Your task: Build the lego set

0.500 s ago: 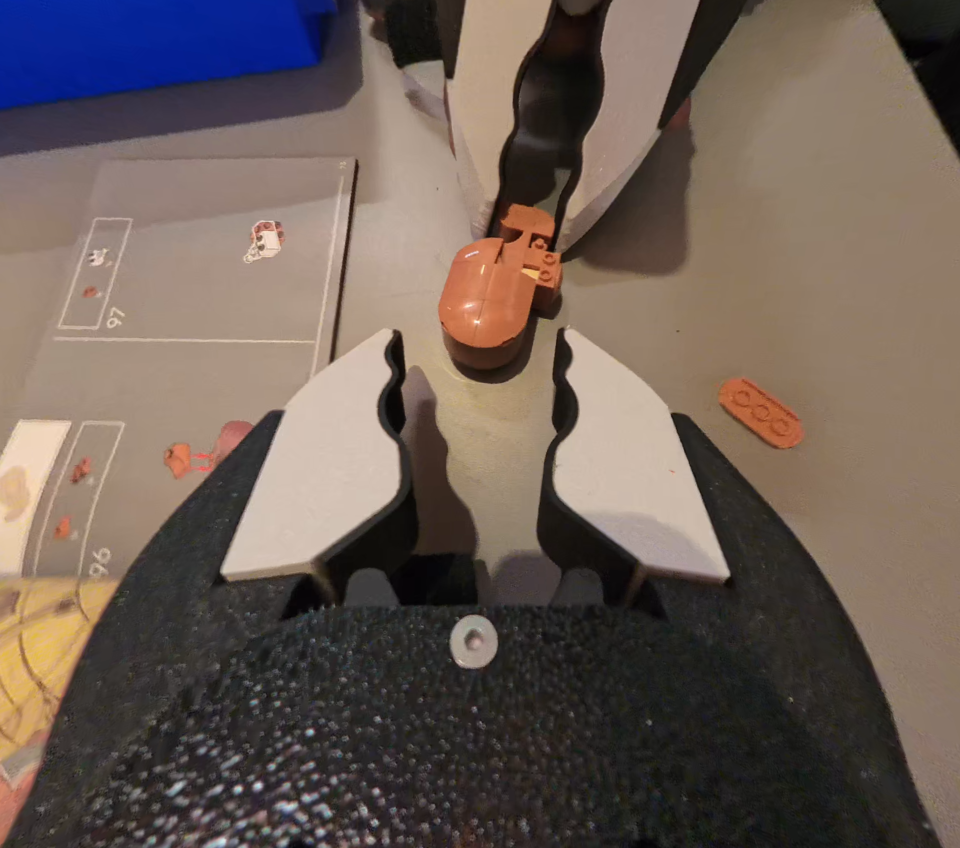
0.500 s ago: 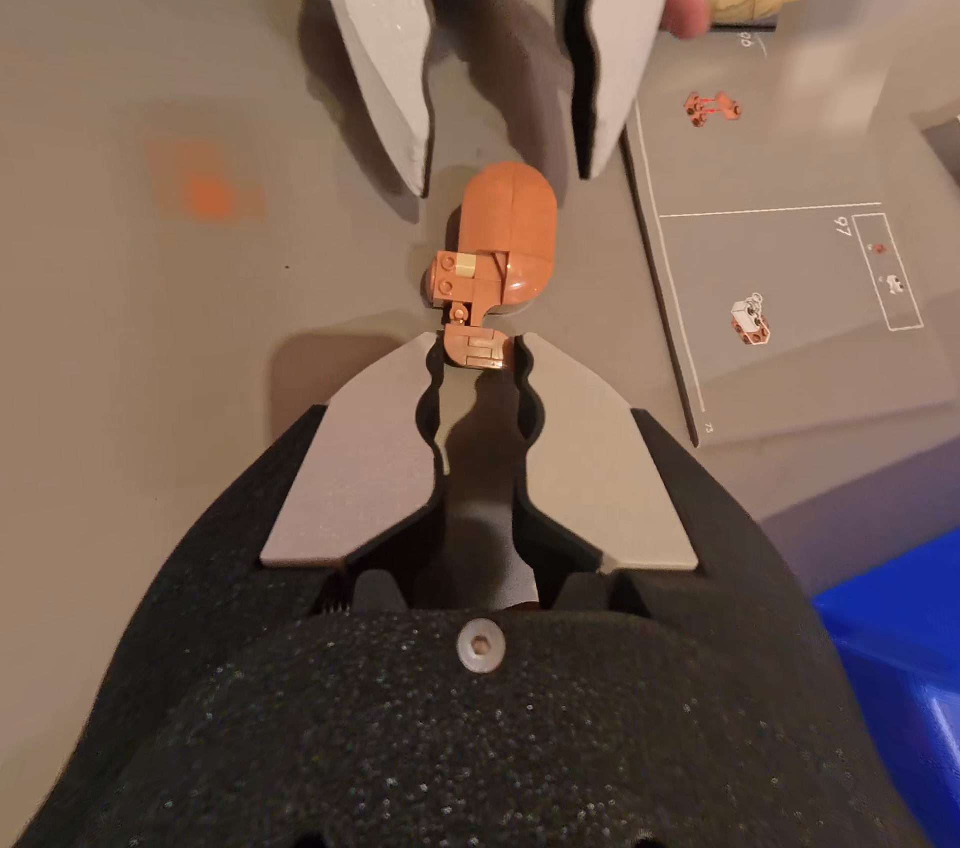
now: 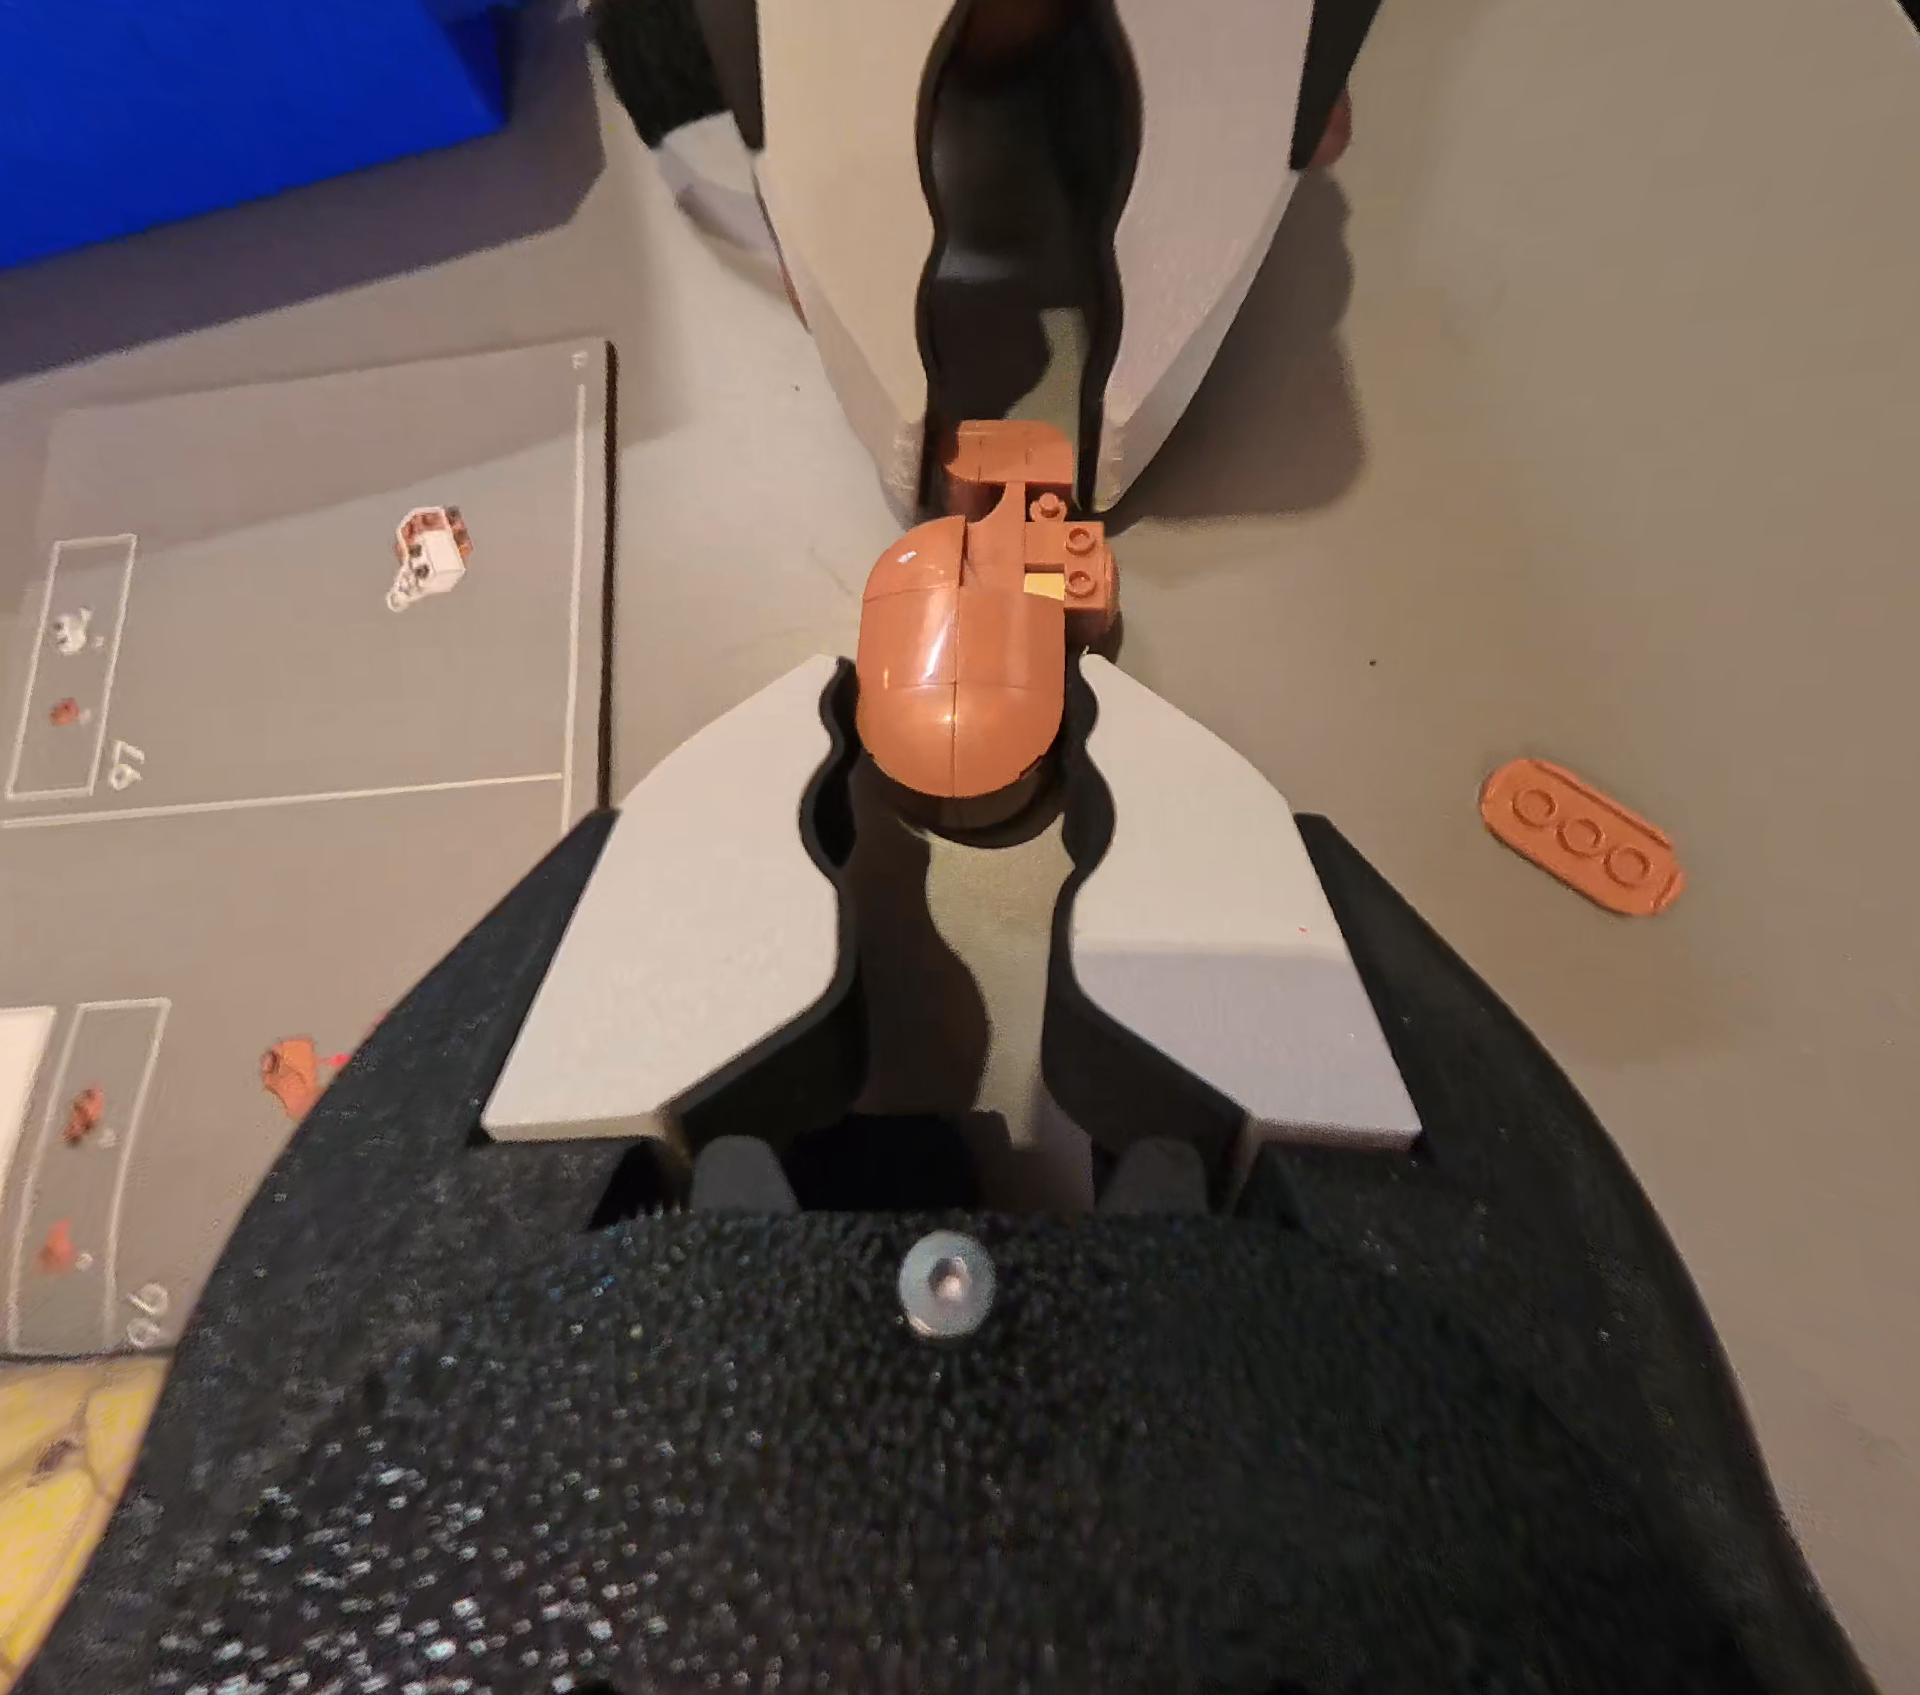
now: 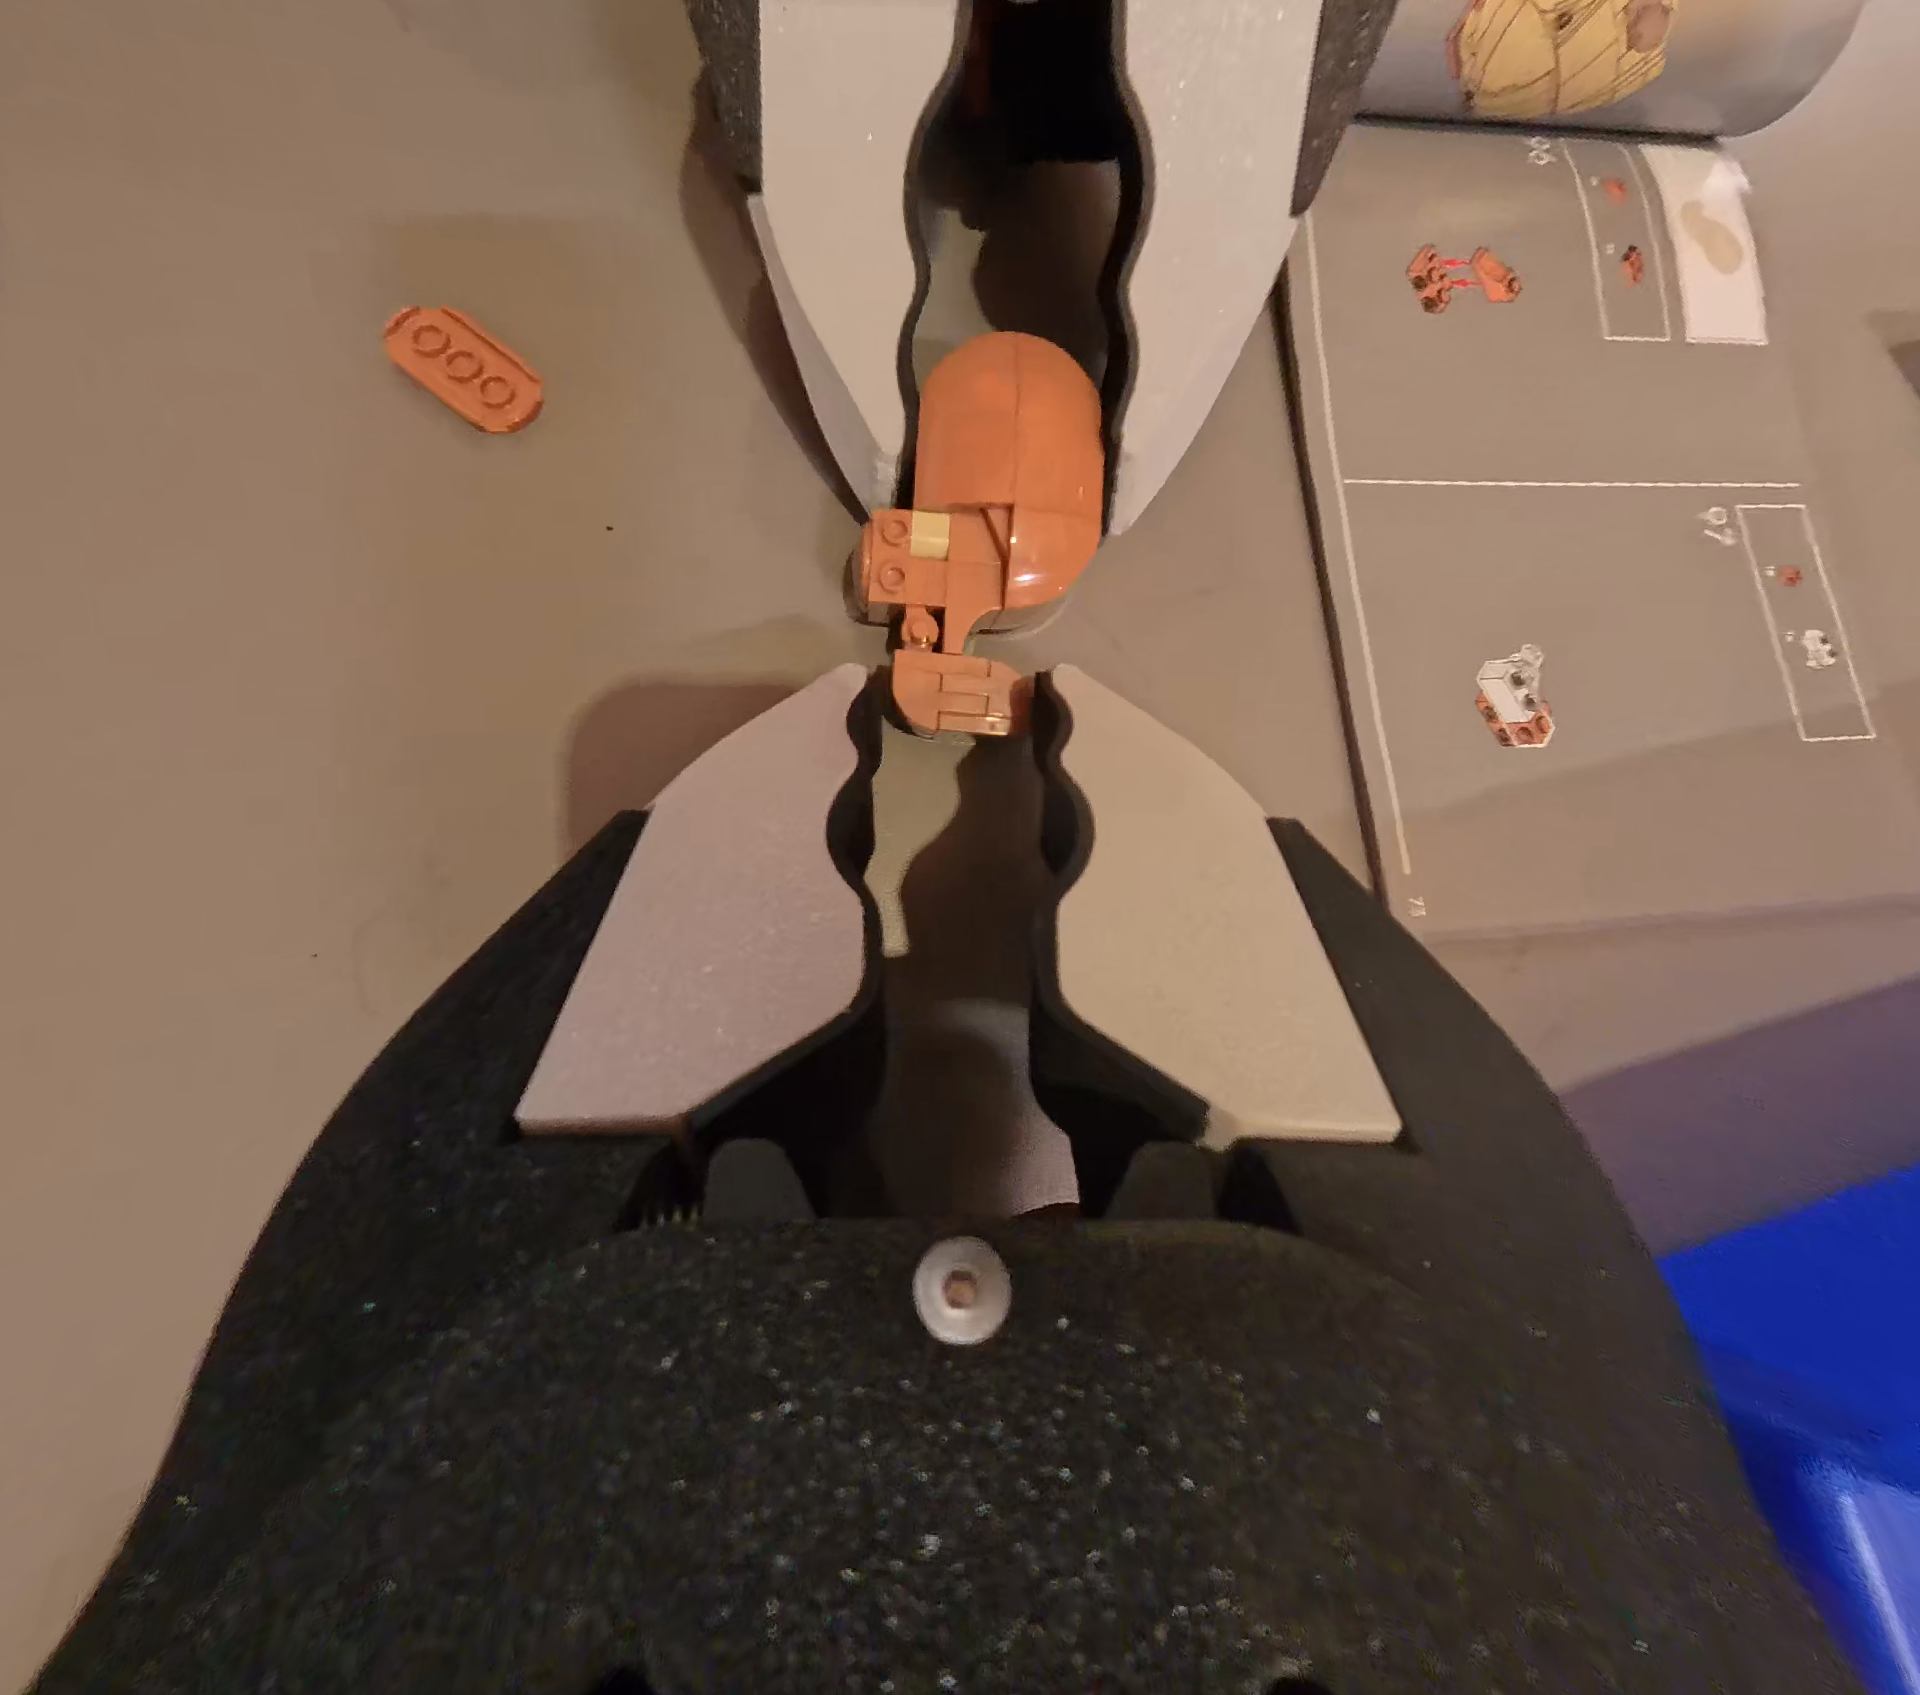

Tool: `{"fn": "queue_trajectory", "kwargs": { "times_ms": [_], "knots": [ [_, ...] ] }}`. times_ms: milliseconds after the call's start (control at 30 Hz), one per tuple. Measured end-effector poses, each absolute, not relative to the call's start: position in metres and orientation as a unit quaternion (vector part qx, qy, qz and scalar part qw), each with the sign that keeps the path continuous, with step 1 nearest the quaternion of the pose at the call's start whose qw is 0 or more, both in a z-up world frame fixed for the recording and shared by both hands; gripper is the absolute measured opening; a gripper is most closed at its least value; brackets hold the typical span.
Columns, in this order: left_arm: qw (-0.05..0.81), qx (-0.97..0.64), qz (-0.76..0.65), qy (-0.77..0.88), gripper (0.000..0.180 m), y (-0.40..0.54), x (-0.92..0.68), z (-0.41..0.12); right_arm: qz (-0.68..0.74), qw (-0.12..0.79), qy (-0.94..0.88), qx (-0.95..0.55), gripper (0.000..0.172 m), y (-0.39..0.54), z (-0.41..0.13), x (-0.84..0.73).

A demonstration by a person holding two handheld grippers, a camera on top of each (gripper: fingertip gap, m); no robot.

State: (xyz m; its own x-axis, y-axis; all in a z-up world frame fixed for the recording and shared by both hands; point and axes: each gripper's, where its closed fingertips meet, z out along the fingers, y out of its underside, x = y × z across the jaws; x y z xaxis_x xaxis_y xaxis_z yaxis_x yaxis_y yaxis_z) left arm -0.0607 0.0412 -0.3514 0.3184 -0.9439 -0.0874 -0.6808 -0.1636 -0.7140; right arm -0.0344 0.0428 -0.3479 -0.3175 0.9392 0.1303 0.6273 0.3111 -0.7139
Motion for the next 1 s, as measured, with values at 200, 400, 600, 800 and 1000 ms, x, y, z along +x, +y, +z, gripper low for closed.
{"fn": "queue_trajectory", "kwargs": {
  "times_ms": [200,400,600,800,1000],
  "knots": [
    [0.352,-0.803,-0.222,0.427,0.037,0.034,-0.071,-0.344,0.298,0.377,-0.744,-0.464,0.039,0.039,-0.323,-0.033],
    [0.429,-0.824,-0.216,0.299,0.036,0.025,-0.100,-0.324,0.358,0.366,-0.766,-0.388,0.038,-0.019,-0.307,-0.036],
    [0.476,-0.827,-0.169,0.249,0.036,0.000,-0.112,-0.311,0.288,0.303,-0.847,-0.328,0.040,-0.061,-0.337,-0.048],
    [0.556,-0.797,-0.111,0.210,0.036,-0.029,-0.122,-0.290,0.288,0.299,-0.842,-0.345,0.040,-0.072,-0.333,-0.055],
    [0.587,-0.780,-0.076,0.204,0.036,-0.048,-0.126,-0.286,0.294,0.321,-0.817,-0.379,0.040,-0.072,-0.333,-0.055]
  ]
}}
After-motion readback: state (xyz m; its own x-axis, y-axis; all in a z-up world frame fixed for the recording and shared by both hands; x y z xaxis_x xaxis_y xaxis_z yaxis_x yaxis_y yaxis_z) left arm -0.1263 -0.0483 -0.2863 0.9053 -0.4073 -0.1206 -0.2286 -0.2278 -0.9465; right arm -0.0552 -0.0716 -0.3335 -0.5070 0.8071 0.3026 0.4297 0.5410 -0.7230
